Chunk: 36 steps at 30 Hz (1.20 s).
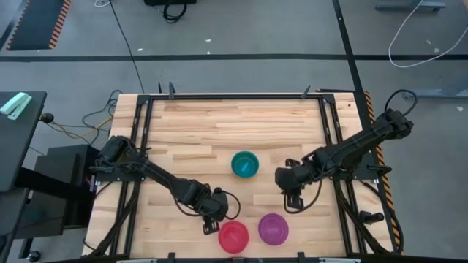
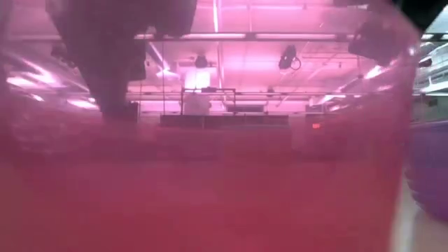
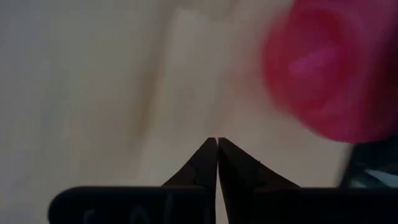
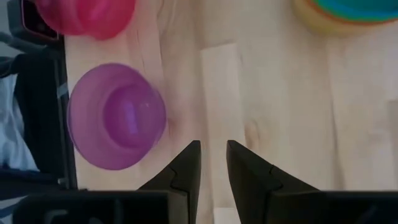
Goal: Nest bowls inside each other
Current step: Stack the violet bowl on the blue bowl
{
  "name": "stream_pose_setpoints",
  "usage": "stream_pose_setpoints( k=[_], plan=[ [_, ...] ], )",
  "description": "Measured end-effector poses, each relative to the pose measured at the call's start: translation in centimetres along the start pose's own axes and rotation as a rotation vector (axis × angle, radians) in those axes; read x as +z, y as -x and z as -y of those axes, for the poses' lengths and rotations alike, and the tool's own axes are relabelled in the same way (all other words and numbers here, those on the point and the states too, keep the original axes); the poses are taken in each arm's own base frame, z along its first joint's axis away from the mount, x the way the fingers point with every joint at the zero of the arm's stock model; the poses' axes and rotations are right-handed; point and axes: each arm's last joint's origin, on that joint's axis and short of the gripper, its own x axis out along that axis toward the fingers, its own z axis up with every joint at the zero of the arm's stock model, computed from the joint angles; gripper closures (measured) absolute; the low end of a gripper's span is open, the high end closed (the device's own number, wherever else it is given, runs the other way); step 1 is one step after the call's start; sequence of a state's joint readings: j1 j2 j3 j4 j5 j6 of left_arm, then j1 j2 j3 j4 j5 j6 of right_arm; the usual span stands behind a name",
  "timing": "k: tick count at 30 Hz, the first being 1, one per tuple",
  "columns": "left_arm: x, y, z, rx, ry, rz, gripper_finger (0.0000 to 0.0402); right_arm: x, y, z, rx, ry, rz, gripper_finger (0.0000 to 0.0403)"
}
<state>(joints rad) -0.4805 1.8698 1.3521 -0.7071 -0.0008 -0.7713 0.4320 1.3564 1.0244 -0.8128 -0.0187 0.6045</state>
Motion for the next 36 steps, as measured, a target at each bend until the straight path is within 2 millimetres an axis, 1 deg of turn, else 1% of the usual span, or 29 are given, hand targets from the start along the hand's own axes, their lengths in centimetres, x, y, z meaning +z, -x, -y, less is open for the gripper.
stream_pose_setpoints(
  k=[3, 10, 15, 20, 28, 31, 36],
  plan=[
    [0.2, 0.0, -0.7, 0.057, 0.009, 0.0, 0.0377, -0.3, -0.7, -0.6, -0.008, 0.014, -0.024, 0.0318],
    [0.8, 0.0, -1.4, 0.068, 0.002, 0.01, 0.0374, -0.8, -3.5, -1.5, -0.033, -0.003, -0.129, 0.0318],
    [1.2, 0.0, -2.0, 0.084, -0.024, 0.01, 0.0382, -1.0, -5.6, -2.5, 0.009, -0.002, -0.194, 0.0318],
    [1.5, 0.1, -2.9, 0.127, -0.018, -0.008, 0.038, -1.3, -7.1, -3.4, 0.041, 0.018, -0.212, 0.0318],
    [1.5, 0.4, -5.4, 0.325, 0.0, -0.055, 0.0374, -1.6, -8.1, -4.3, 0.056, 0.038, -0.224, 0.0318],
    [1.8, 0.6, -6.2, 0.363, 0.015, -0.061, 0.038, -1.4, -8.1, -4.7, 0.064, 0.045, -0.216, 0.0318],
    [2.3, 0.7, -7.4, 0.4, 0.034, -0.075, 0.0389, -1.2, -8.2, -4.6, 0.057, 0.061, -0.211, 0.0318]
  ],
)
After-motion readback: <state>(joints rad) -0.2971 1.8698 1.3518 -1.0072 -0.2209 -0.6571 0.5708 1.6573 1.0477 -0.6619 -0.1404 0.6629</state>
